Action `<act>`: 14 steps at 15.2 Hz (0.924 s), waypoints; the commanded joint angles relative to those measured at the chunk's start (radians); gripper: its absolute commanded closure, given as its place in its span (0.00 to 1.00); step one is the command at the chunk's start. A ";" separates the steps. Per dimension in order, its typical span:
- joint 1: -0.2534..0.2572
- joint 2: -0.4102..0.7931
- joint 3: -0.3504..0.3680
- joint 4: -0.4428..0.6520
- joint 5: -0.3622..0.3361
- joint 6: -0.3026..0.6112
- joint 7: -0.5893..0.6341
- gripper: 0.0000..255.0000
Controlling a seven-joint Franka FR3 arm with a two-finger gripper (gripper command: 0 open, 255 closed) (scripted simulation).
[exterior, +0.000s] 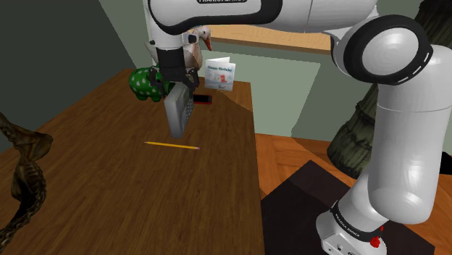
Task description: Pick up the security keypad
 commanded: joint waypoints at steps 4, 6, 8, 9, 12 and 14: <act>-0.004 -0.002 -0.001 -0.042 0.000 0.041 0.003 1.00; -0.004 -0.002 -0.001 -0.044 0.000 0.042 0.003 1.00; -0.003 0.000 -0.001 -0.041 0.000 0.041 0.003 1.00; -0.004 -0.001 -0.001 -0.043 0.000 0.042 0.003 1.00; -0.004 -0.002 -0.001 -0.043 0.000 0.041 0.003 1.00; -0.003 -0.003 0.000 -0.028 0.001 0.026 0.002 1.00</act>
